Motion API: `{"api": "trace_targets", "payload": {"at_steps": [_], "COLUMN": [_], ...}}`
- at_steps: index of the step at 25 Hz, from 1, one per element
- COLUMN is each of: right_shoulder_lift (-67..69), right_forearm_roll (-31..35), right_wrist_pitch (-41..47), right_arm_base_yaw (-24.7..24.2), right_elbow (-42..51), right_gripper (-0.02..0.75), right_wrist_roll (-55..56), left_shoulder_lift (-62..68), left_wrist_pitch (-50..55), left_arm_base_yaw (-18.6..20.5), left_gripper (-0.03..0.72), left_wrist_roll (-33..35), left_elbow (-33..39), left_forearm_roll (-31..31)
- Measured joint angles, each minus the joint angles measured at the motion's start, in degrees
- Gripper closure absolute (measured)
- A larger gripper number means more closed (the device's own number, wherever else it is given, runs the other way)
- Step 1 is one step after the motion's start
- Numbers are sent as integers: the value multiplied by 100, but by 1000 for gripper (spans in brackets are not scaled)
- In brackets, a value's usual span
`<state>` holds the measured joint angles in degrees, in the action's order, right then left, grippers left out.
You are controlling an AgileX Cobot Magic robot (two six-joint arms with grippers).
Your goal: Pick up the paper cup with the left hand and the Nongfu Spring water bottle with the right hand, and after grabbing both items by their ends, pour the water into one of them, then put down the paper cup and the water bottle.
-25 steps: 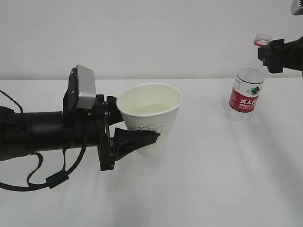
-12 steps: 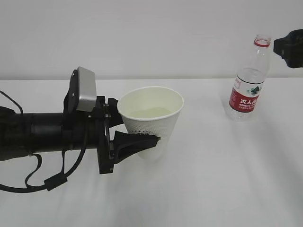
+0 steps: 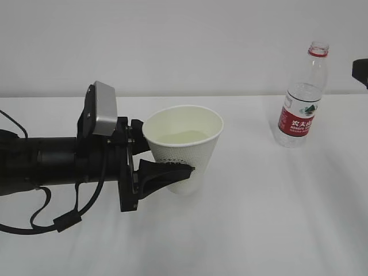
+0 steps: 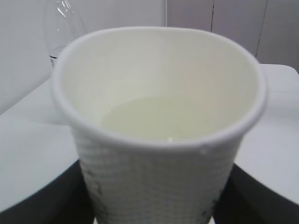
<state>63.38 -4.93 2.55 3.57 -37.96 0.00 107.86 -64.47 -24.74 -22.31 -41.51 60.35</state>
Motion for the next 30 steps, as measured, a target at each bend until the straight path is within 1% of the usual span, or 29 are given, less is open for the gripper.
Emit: {"api": "trace_targets", "payload": {"at_steps": [9, 17, 30], "right_shoulder_lift": [-548, -557, -557], "right_forearm_roll": [0, 20, 53], "right_wrist_pitch": [280, 301, 301], "right_arm_base_yaw": [0, 0, 0], "right_elbow": [187, 205, 205], "right_gripper": [148, 148, 148], "right_wrist_roll": [54, 54, 68], "left_shoulder_lift": [0, 0, 0], "left_wrist_pitch": [0, 0, 0], "left_arm_base_yaw": [0, 0, 0], "left_gripper": [204, 204, 204], "left_wrist_roll": [0, 0, 0], "left_elbow": [0, 0, 0], "left_forearm_roll": [0, 0, -257]}}
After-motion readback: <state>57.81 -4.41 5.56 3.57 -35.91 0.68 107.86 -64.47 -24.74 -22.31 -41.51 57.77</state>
